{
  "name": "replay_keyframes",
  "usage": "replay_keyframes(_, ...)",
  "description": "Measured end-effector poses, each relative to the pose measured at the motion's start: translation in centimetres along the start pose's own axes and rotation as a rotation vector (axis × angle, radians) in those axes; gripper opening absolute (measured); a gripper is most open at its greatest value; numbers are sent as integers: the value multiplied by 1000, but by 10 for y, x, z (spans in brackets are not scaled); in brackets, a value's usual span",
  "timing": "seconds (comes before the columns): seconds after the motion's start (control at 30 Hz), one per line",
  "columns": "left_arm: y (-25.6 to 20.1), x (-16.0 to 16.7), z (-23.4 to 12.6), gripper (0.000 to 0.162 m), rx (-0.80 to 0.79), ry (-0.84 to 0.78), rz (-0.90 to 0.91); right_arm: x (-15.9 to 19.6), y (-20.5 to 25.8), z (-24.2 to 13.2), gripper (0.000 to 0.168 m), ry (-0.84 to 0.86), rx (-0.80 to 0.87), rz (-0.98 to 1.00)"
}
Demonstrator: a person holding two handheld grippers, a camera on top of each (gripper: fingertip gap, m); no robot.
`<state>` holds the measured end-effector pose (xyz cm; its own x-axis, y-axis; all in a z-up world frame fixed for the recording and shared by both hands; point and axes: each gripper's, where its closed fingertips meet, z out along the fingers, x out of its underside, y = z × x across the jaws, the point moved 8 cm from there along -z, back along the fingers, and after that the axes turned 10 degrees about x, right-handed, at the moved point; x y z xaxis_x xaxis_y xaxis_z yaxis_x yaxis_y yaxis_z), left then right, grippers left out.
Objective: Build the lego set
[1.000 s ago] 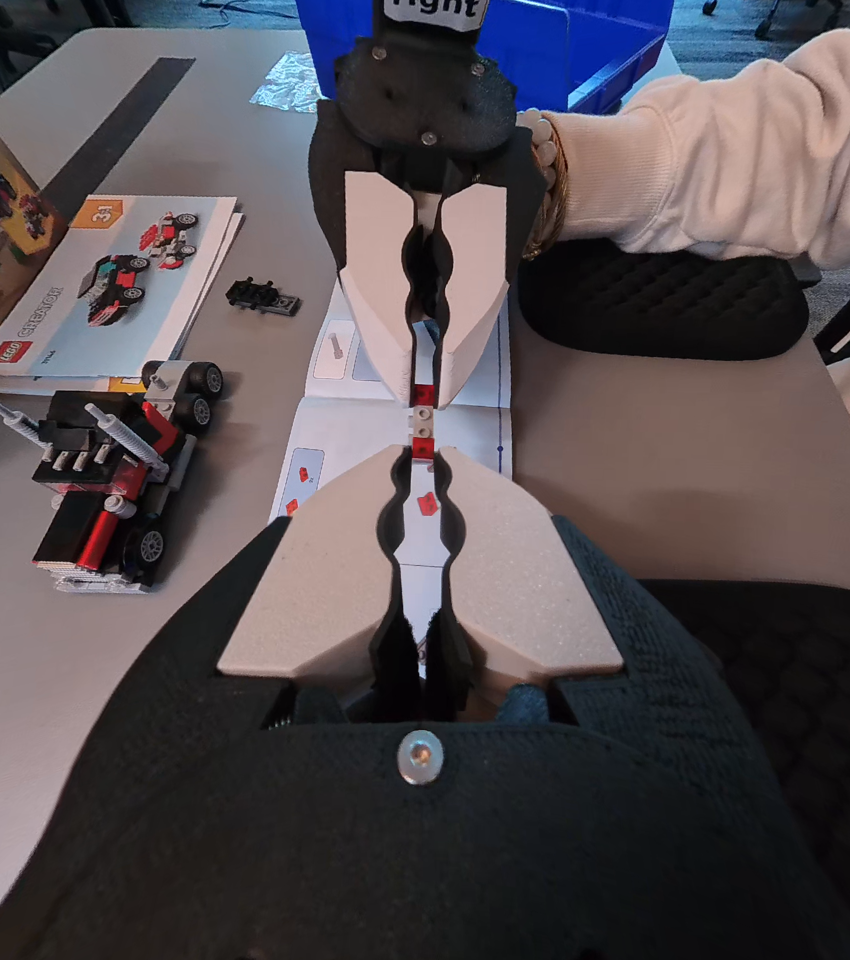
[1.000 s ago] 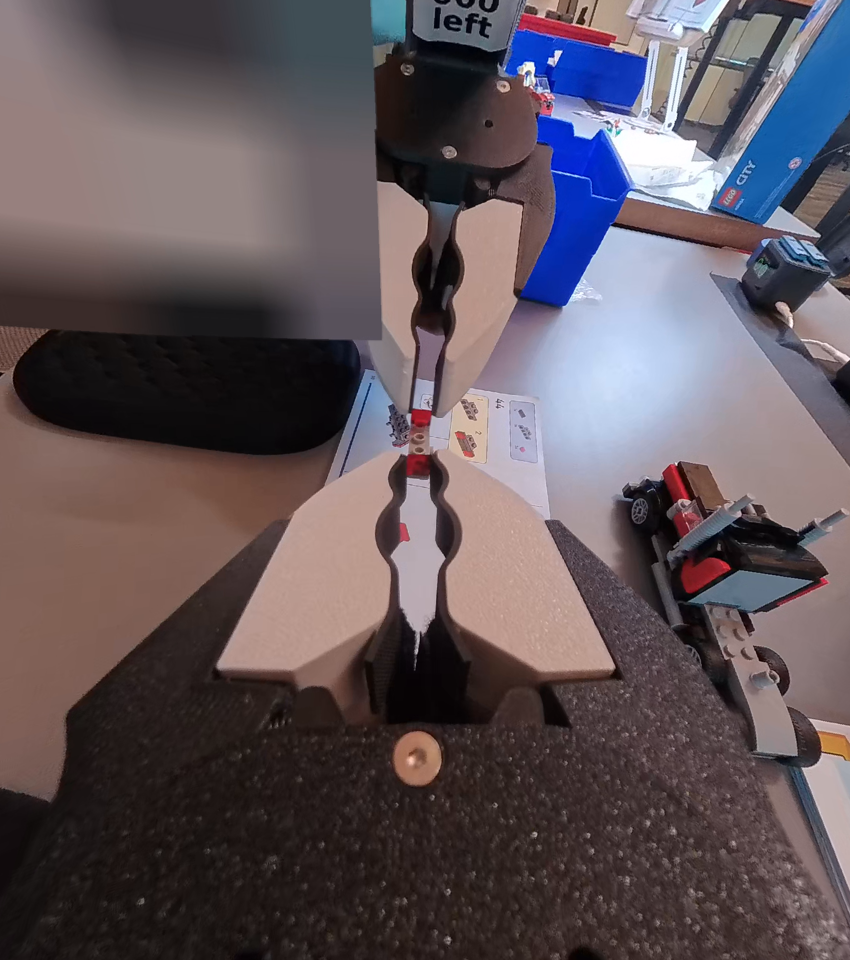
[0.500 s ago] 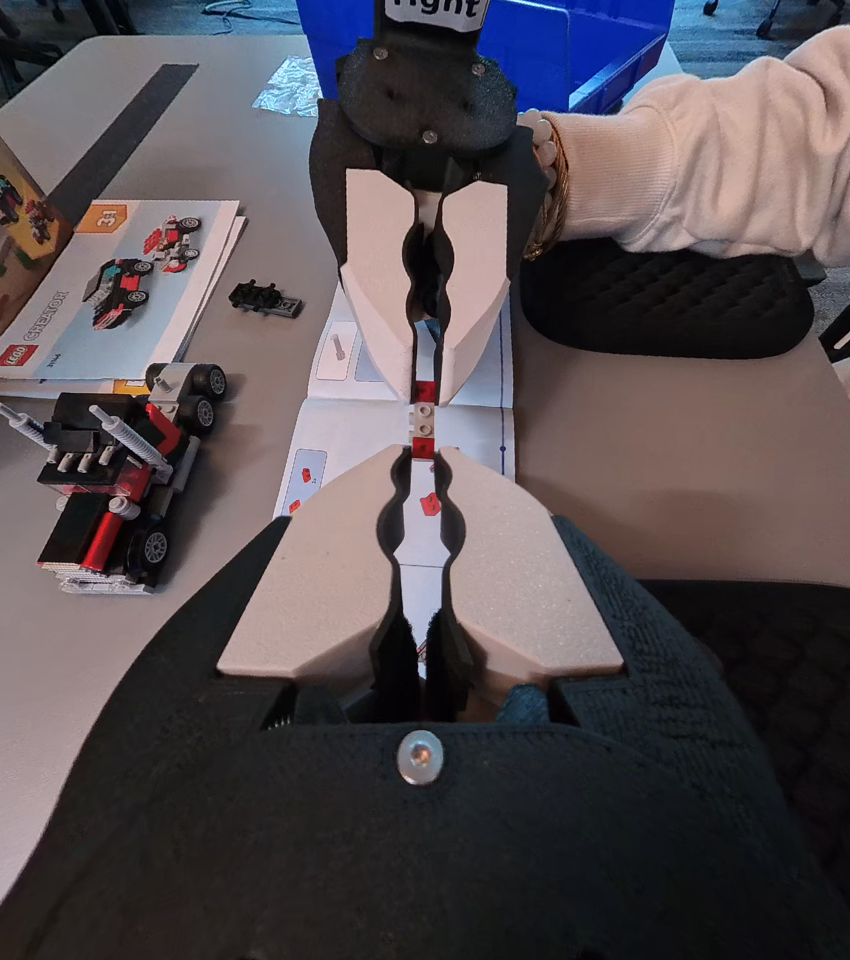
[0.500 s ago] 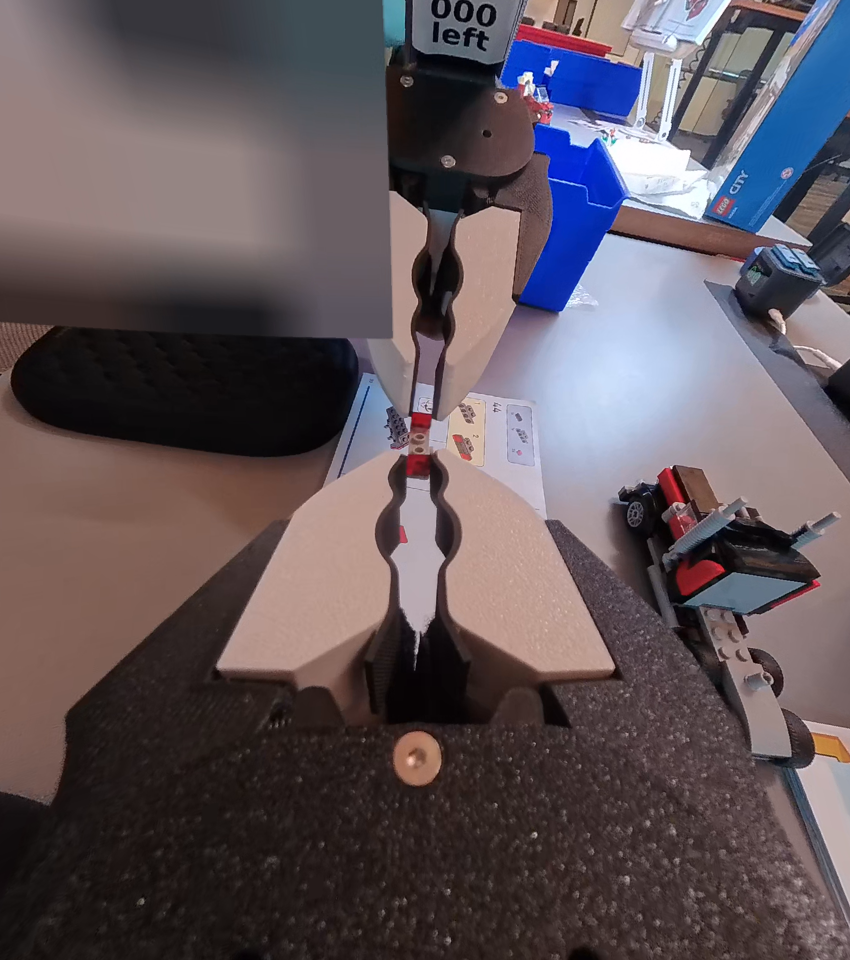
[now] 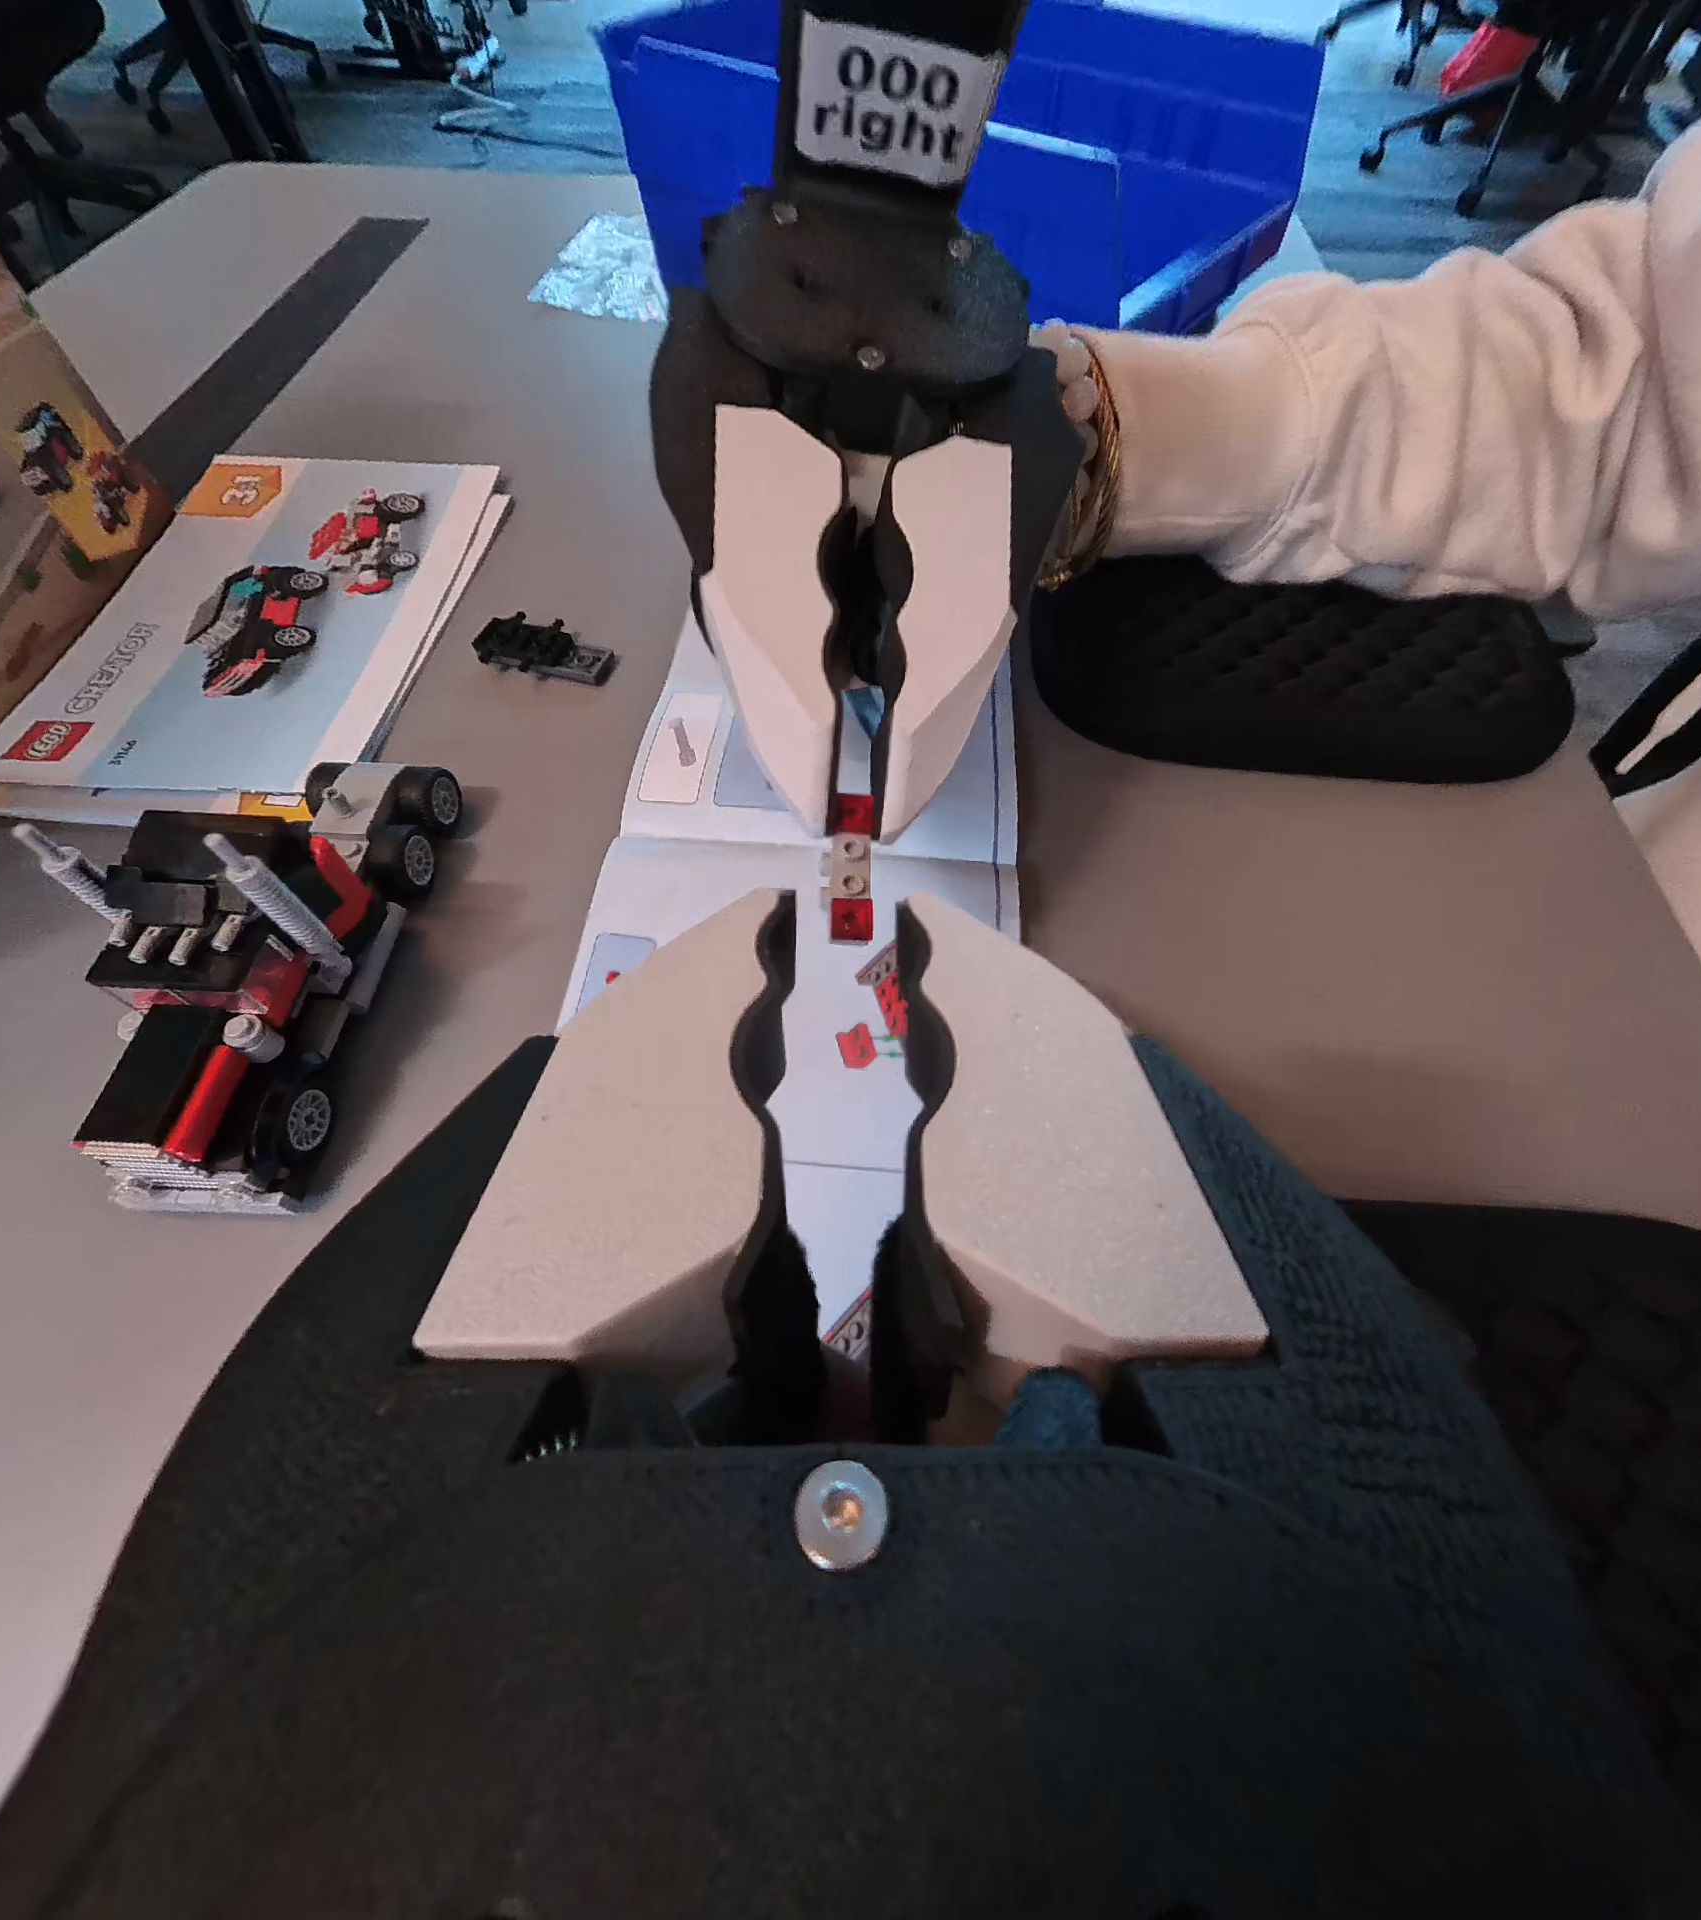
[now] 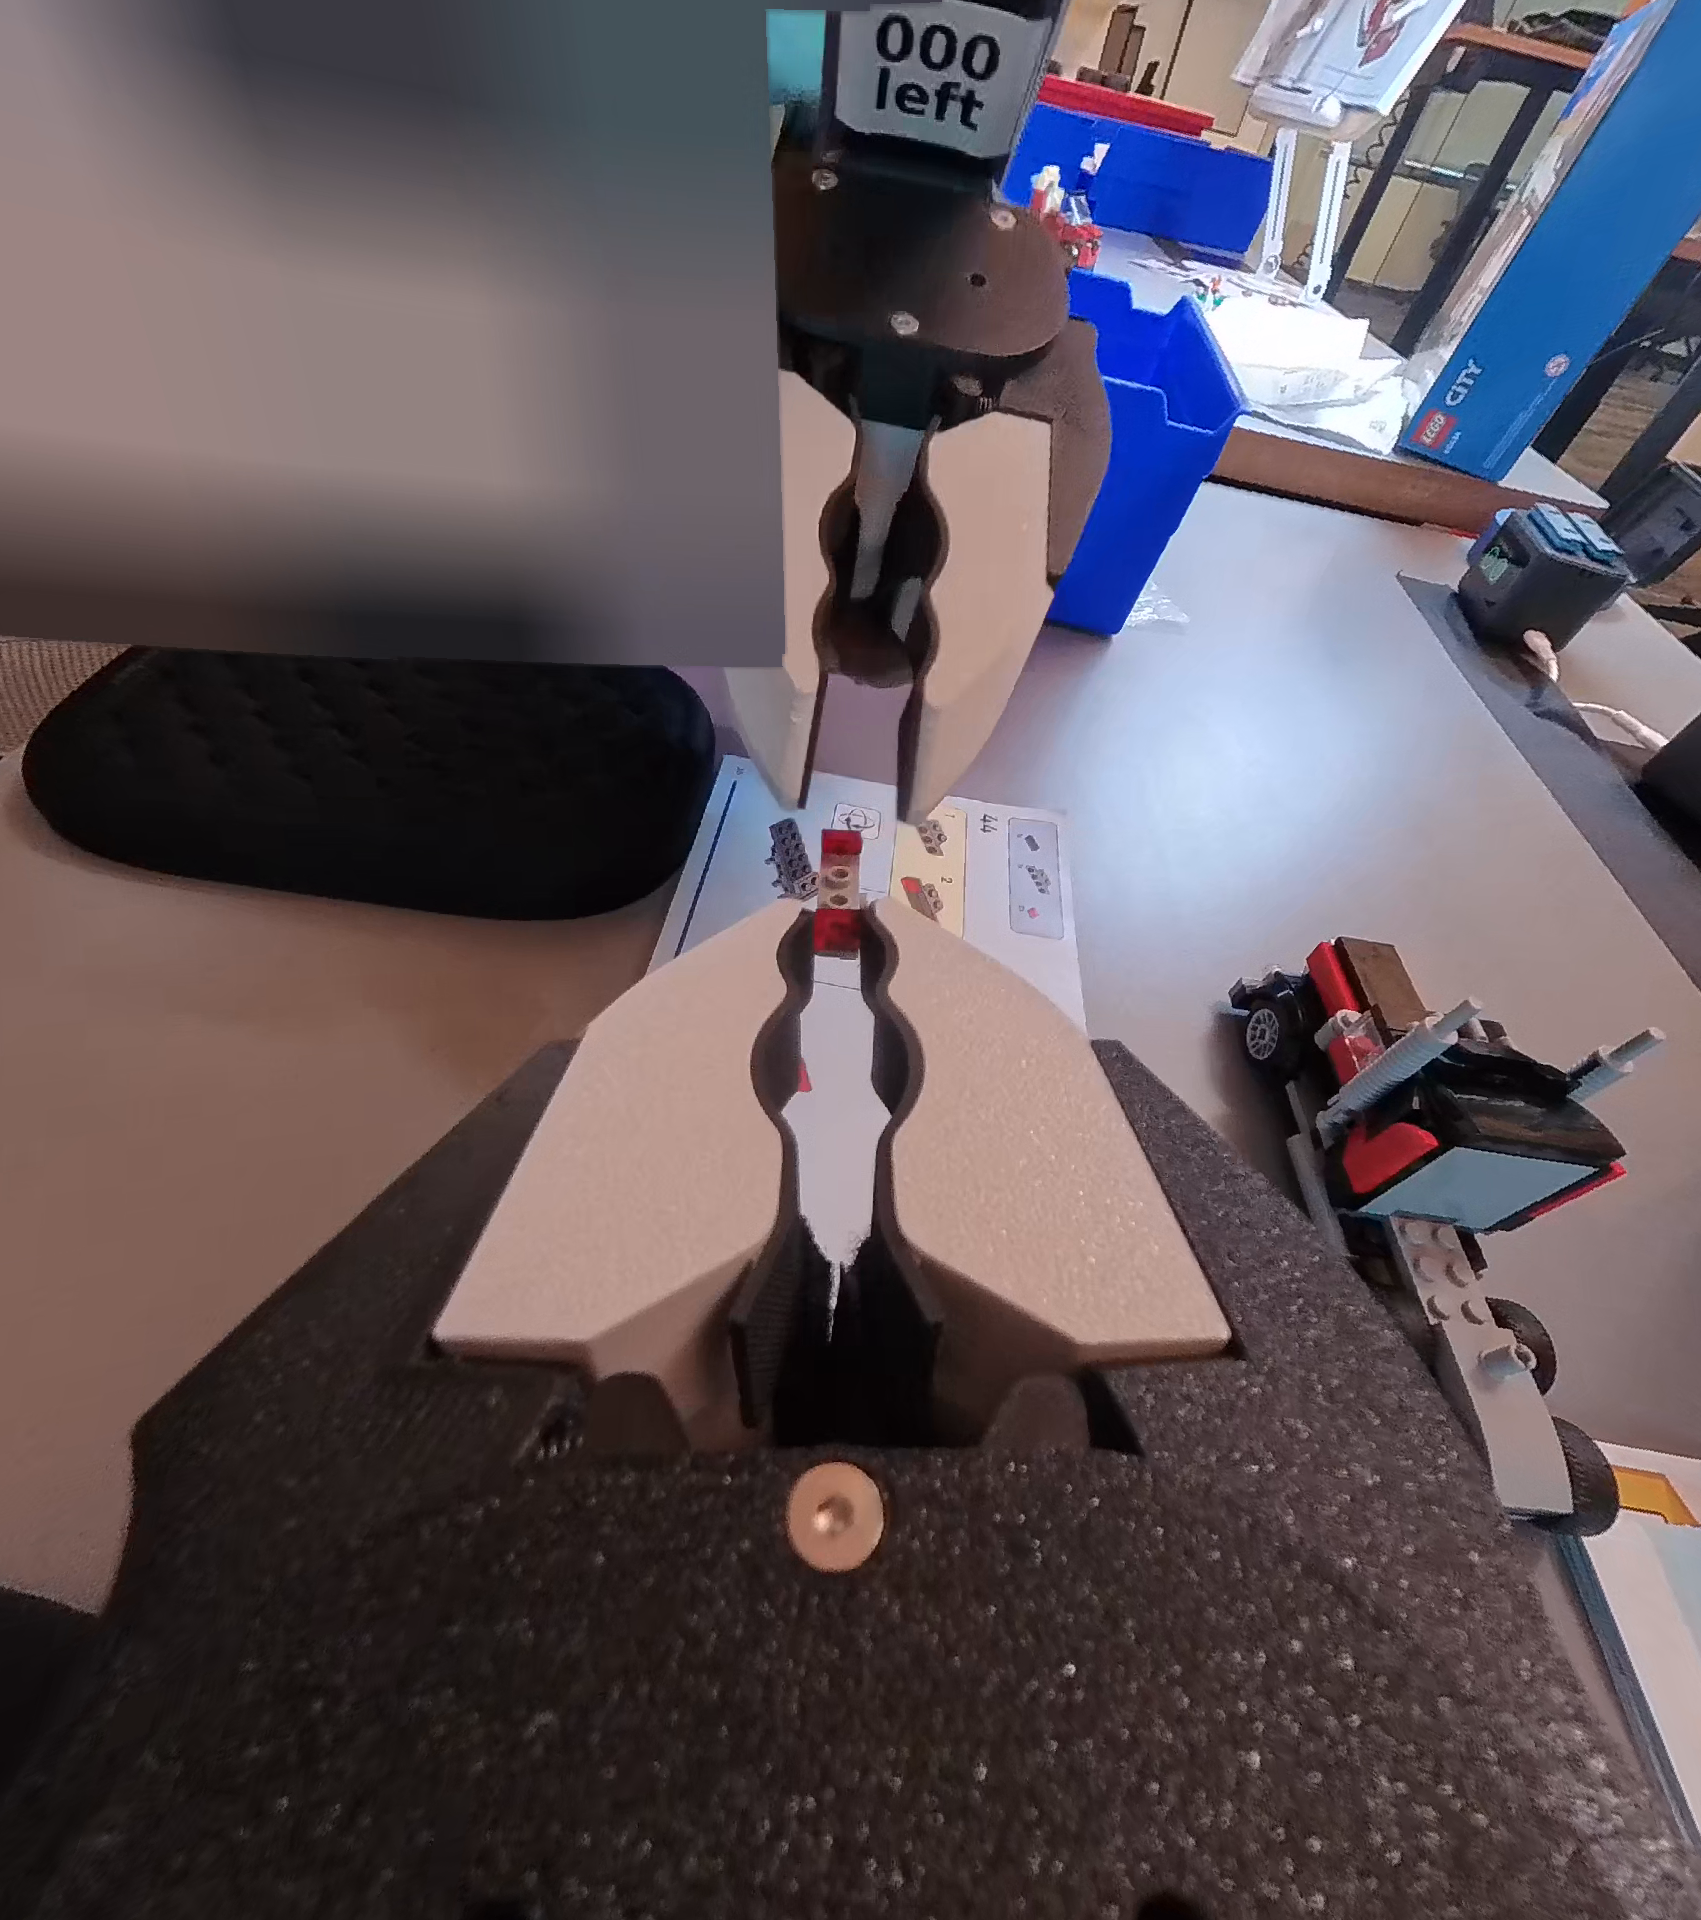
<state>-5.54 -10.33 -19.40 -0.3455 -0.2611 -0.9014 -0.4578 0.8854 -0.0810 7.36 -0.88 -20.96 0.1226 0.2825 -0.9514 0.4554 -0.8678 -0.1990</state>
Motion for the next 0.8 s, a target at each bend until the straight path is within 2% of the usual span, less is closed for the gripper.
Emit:
replay_keyframes(0.1, 9, -2, -8, 24, -22, -139, -128, -2, -2, -3, 8, -17, 31, -11)
replay_keyframes(0.17, 22, 1, -16, 26, -7, -338, -356, -6, -4, -7, 8, -54, 64, -23)
replay_keyframes(0.23, 33, 7, -20, 26, 115, -559, -609, -10, -7, -12, 8, -93, 95, -28)
replay_keyframes(0.3, 37, 13, -15, 27, 254, -665, -771, -11, -9, -15, 8, -117, 115, -29)
replay_keyframes(0.4, 36, 17, 0, 27, 328, -673, -872, -11, -10, -17, 8, -117, 124, -29)
replay_keyframes(0.53, 31, 13, 9, 28, 414, -683, -910, -11, -11, -19, 8, -120, 132, -34)
replay_keyframes(0.7, 34, 21, 6, 28, 438, -798, -1049, -13, -12, -23, 8, -132, 155, -35)
replay_keyframes(0.8, 27, 23, 4, 29, 412, -814, -1135, -13, -13, -26, 8, -153, 154, -22)
